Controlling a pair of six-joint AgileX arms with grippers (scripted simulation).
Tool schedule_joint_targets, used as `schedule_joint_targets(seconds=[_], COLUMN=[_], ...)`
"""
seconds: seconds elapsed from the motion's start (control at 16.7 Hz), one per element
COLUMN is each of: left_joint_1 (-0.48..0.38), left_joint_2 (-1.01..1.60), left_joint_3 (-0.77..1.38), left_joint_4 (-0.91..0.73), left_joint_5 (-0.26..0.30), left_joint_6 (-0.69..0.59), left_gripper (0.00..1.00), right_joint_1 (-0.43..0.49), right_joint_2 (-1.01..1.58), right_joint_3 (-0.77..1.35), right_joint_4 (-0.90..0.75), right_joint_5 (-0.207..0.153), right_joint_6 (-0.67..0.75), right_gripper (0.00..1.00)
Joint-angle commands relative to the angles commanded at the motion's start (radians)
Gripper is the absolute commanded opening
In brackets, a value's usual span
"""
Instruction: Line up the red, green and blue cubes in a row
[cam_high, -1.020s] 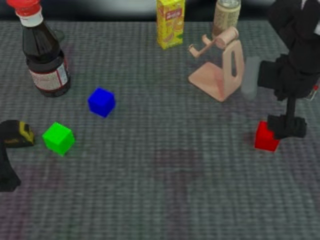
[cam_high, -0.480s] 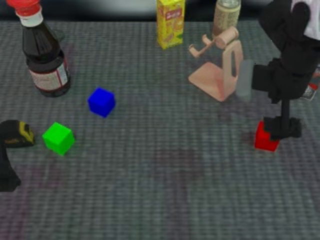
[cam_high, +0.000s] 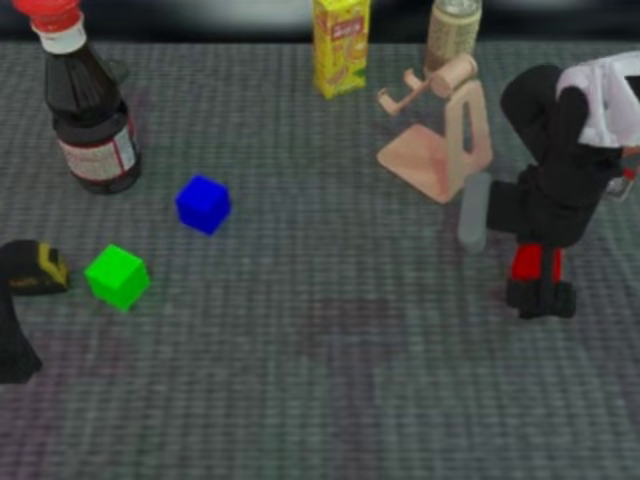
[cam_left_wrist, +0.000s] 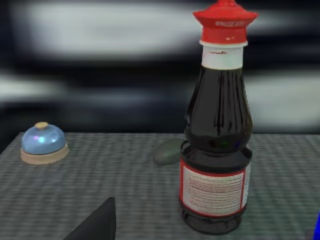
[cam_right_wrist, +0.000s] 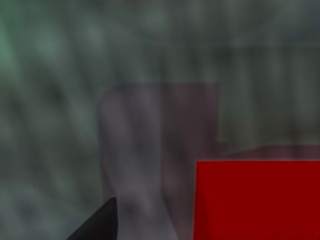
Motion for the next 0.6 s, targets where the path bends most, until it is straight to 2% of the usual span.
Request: schedule_joint_targets(seconds=[0.24,0.6], left_joint_1=[0.0,0.0], left_joint_2=[0.0,0.0], left_joint_3=[0.0,0.0], left_joint_4=[0.0,0.0], left_joint_5=[0.0,0.0], left_joint_6=[0.0,0.0], left_gripper=[1.0,1.0], right_joint_1=[0.0,0.0], right_joint_2=[0.006,0.006], right_joint_3=[-0.006,-0.006], right_joint_4=[0.009,0.009], right_joint_5=[0.0,0.0], right_joint_6=[0.0,0.0], right_gripper=[1.0,0.55])
